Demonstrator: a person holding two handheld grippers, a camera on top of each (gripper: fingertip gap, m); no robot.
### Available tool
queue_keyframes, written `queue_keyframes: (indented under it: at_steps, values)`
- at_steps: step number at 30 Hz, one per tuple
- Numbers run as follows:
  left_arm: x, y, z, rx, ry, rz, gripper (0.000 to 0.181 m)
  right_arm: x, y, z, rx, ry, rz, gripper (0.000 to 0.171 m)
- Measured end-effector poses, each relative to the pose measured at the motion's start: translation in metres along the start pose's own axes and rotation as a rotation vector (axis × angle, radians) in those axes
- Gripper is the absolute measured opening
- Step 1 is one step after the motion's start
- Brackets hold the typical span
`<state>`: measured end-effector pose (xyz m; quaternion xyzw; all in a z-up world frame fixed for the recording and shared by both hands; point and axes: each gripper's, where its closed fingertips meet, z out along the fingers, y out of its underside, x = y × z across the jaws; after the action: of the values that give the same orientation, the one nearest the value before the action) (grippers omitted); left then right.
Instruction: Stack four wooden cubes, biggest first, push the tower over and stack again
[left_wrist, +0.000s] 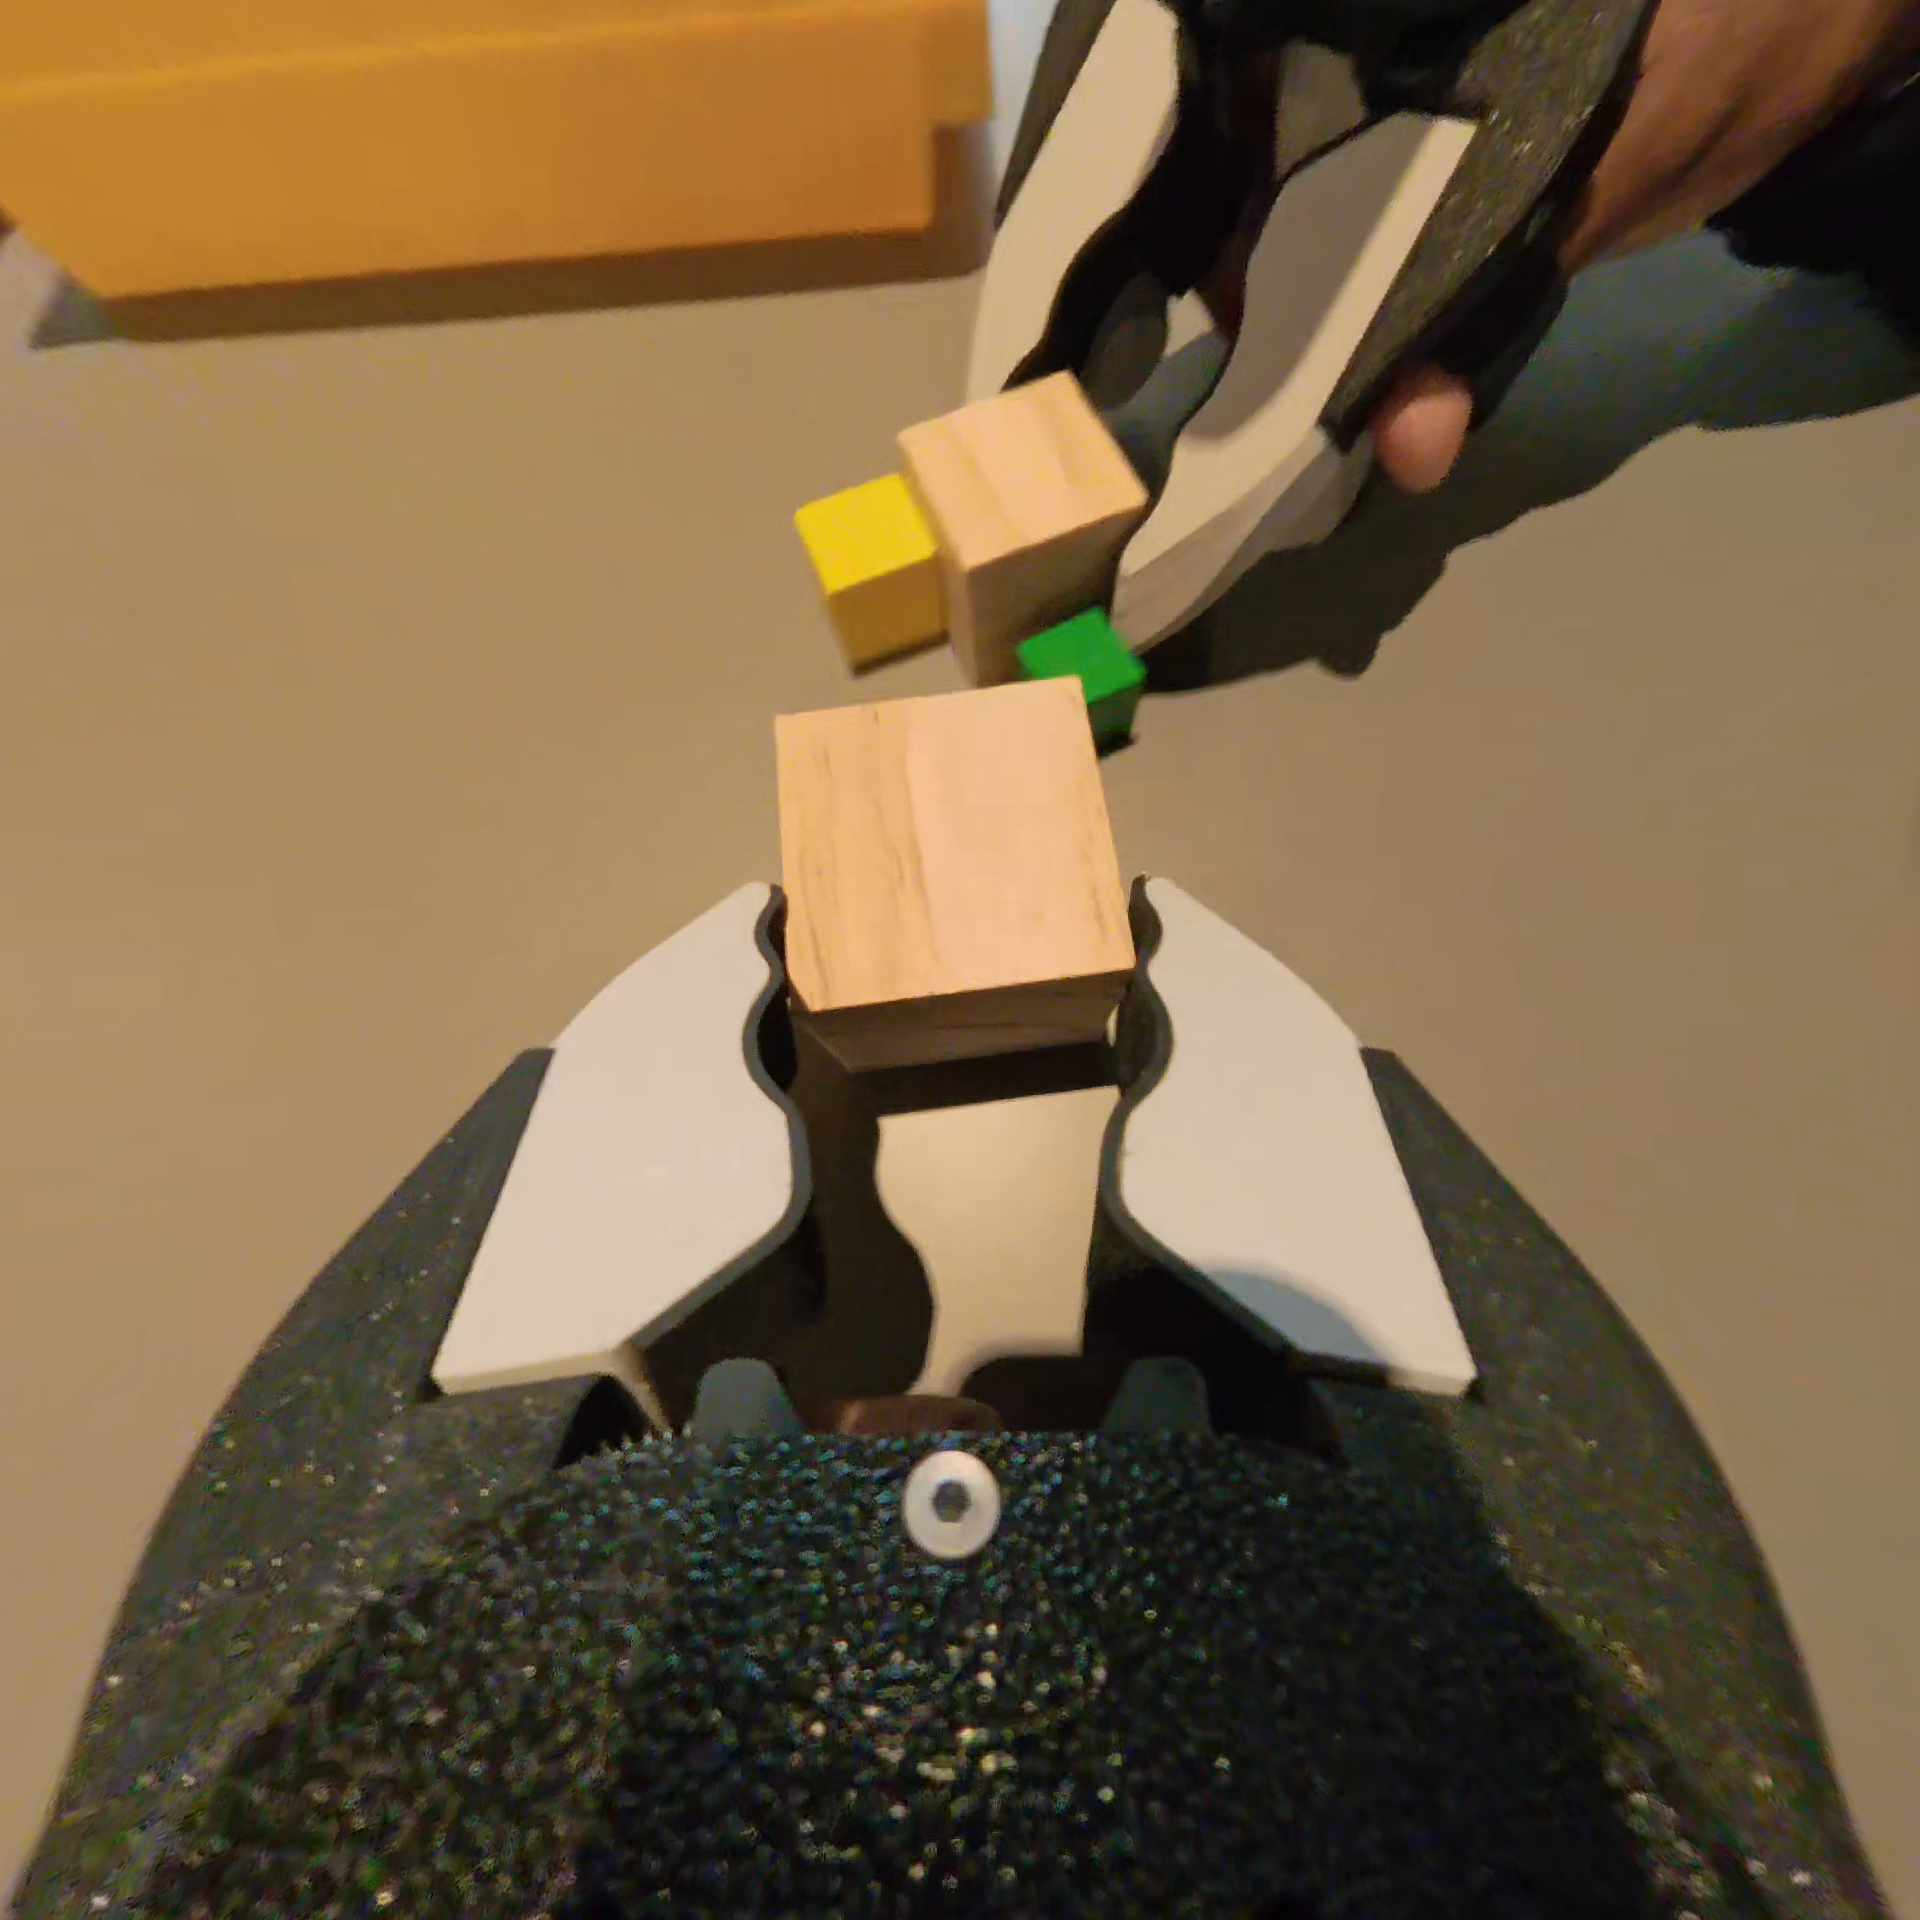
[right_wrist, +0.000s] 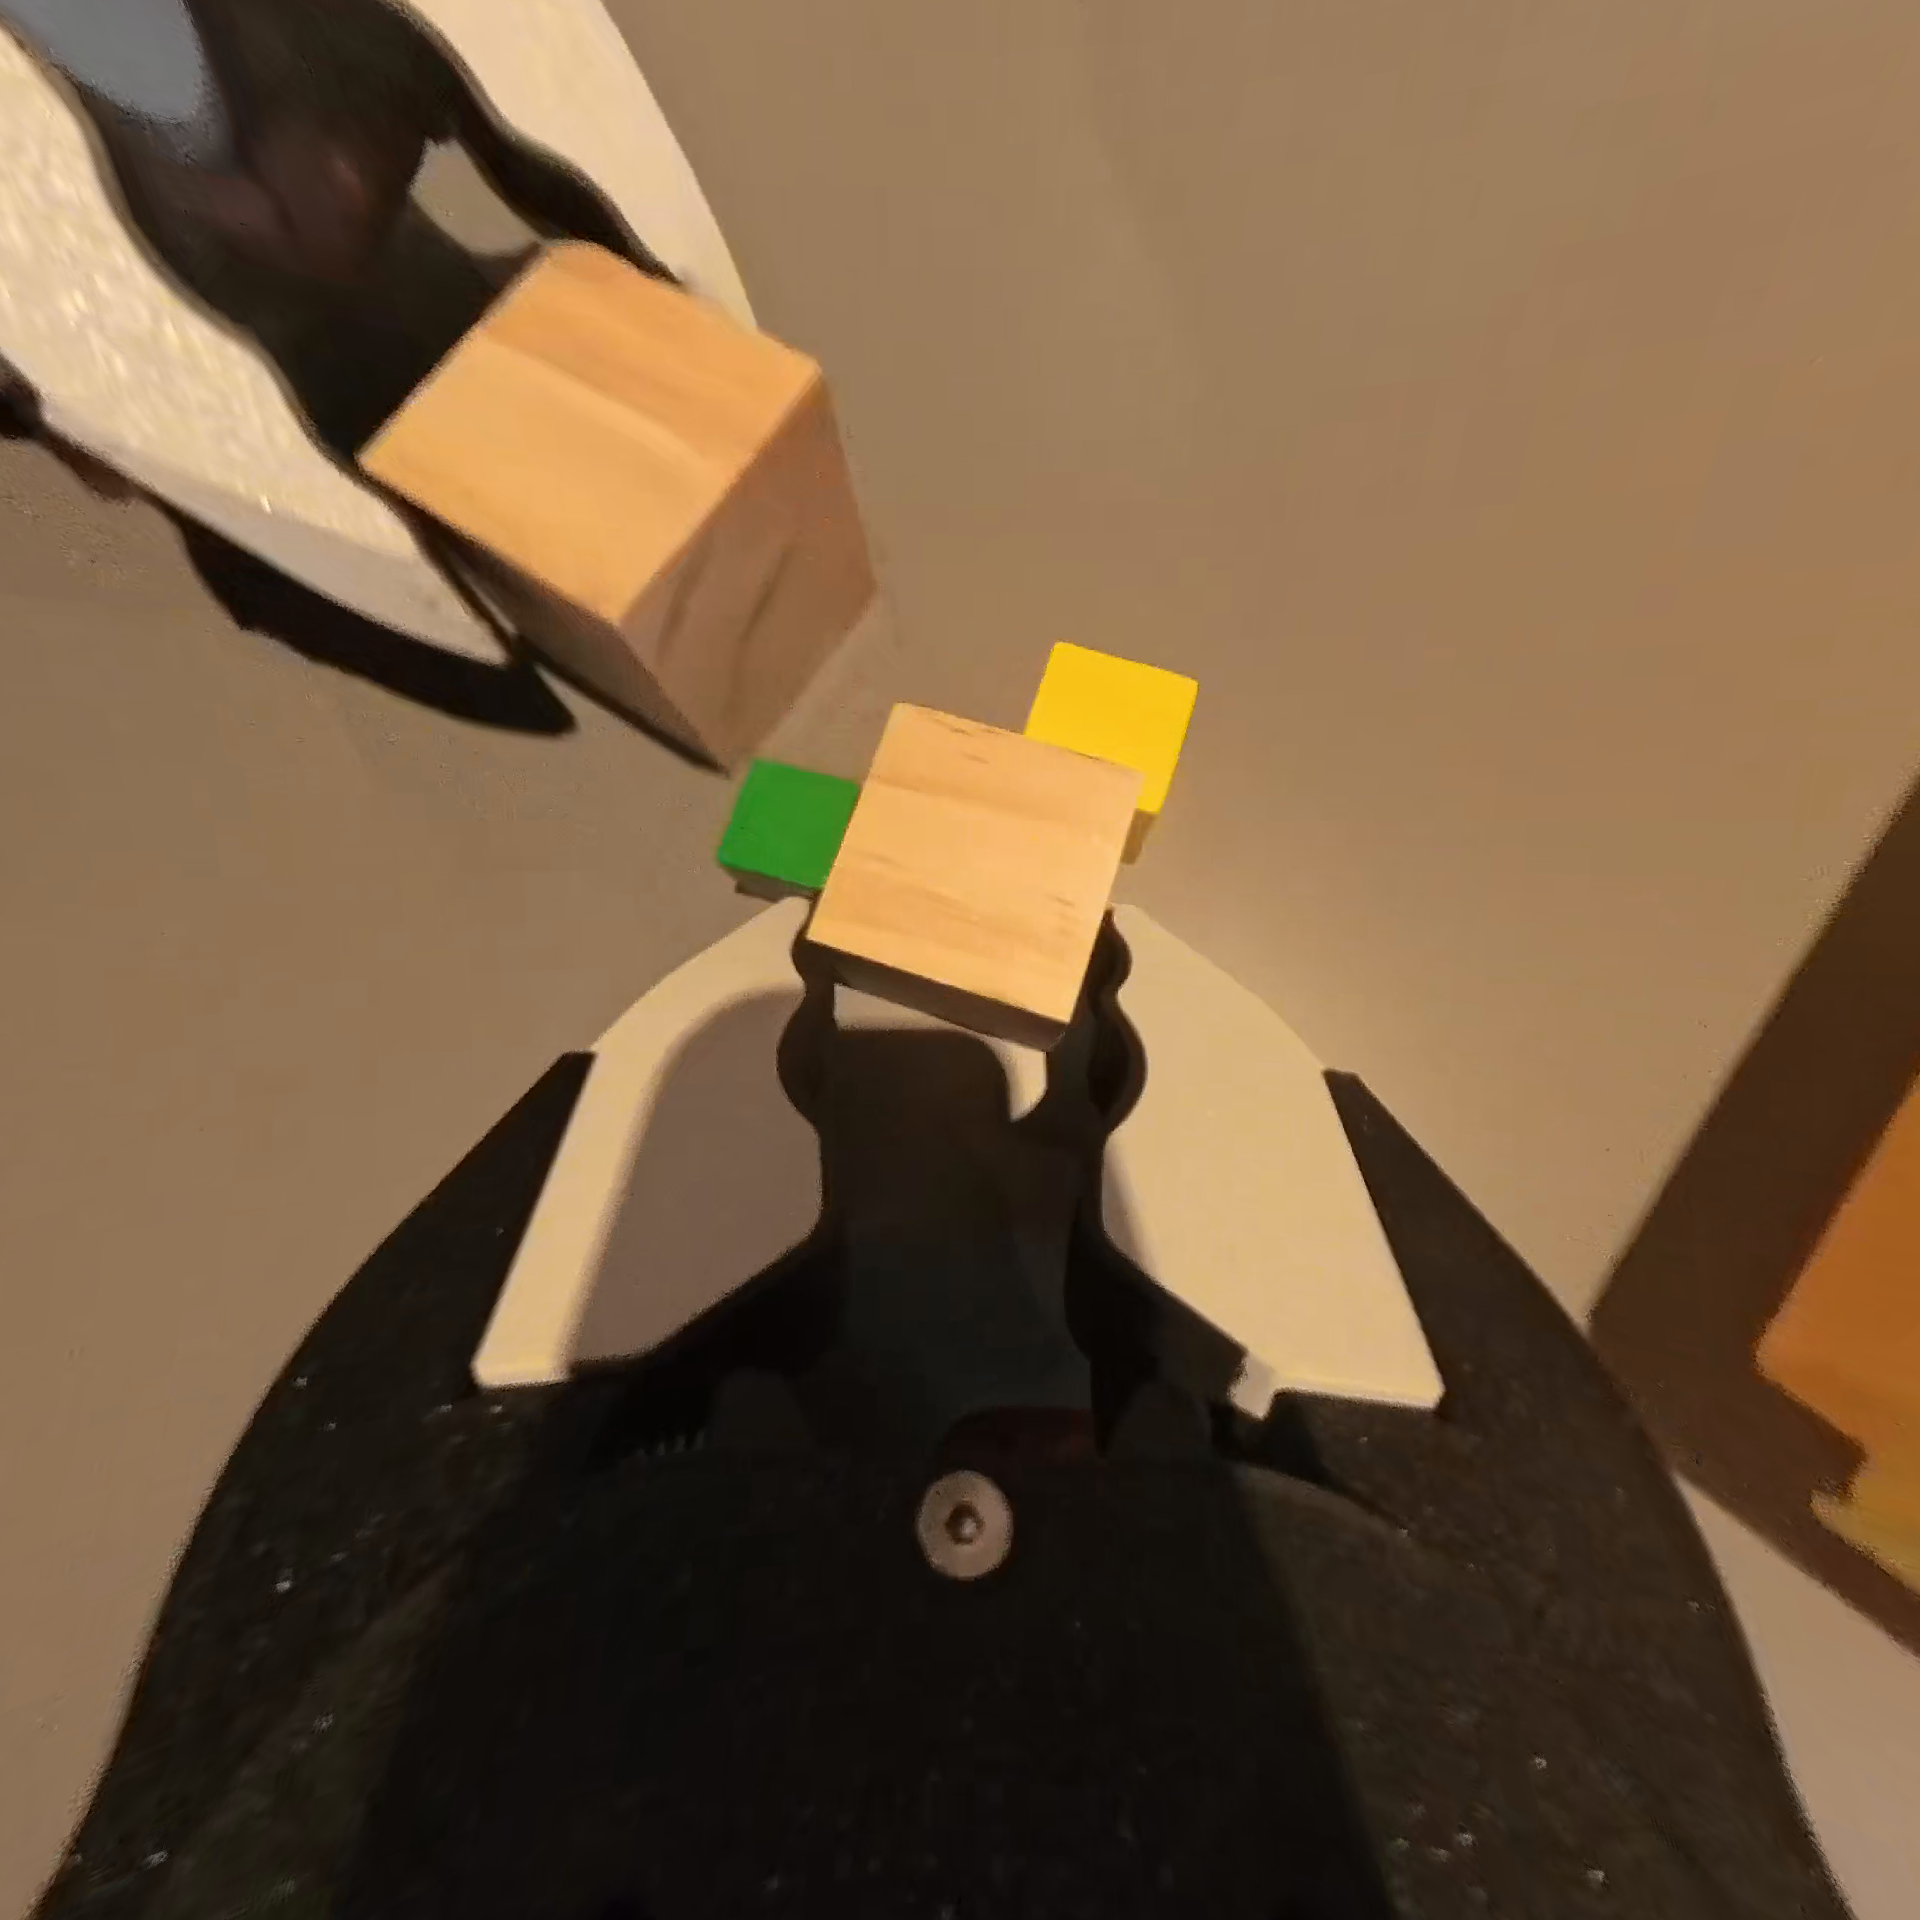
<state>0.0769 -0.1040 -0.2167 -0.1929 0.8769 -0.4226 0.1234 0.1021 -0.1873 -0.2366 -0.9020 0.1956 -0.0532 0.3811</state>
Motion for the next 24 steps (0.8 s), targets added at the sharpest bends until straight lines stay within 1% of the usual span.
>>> queue_keyframes:
  at_steps: [1, 3, 6, 8, 11, 14, 16, 19, 21, 24]
  values:
    - [-0.008, 0.009, -0.011, 0.007, -0.022, 0.003, 0.061, 0.0, -0.003, 0.004, -0.001, 0.002, -0.011, 0.049]
    - [-0.019, 0.027, -0.035, 0.015, -0.042, -0.001, 0.061, -0.001, -0.009, 0.009, 0.001, -0.006, -0.031, 0.049]
    - [-0.023, 0.052, -0.066, 0.022, -0.014, -0.015, 0.061, 0.001, -0.017, 0.01, 0.01, -0.024, -0.055, 0.049]
    - [-0.021, 0.065, -0.083, 0.028, 0.024, -0.011, 0.061, 0.003, -0.024, 0.004, 0.026, -0.03, -0.078, 0.049]
    - [-0.015, 0.075, -0.096, 0.045, 0.09, 0.018, 0.061, 0.001, -0.043, -0.009, 0.063, -0.04, -0.136, 0.049]
    - [-0.015, 0.075, -0.097, 0.063, 0.132, 0.036, 0.061, -0.022, -0.076, -0.012, 0.096, -0.106, -0.277, 0.049]
    - [-0.016, 0.075, -0.096, 0.068, 0.148, 0.043, 0.061, -0.053, -0.103, -0.002, 0.103, -0.207, -0.414, 0.049]
    - [-0.015, 0.075, -0.096, 0.066, 0.146, 0.054, 0.061, -0.102, -0.133, 0.026, 0.078, -0.402, -0.62, 0.048]
    - [-0.014, 0.076, -0.097, 0.066, 0.139, 0.049, 0.061, -0.126, -0.142, 0.049, 0.037, -0.528, -0.712, 0.049]
    - [-0.012, 0.079, -0.101, 0.066, 0.137, 0.05, 0.061, -0.139, -0.138, 0.08, -0.081, -0.652, -0.78, 0.05]
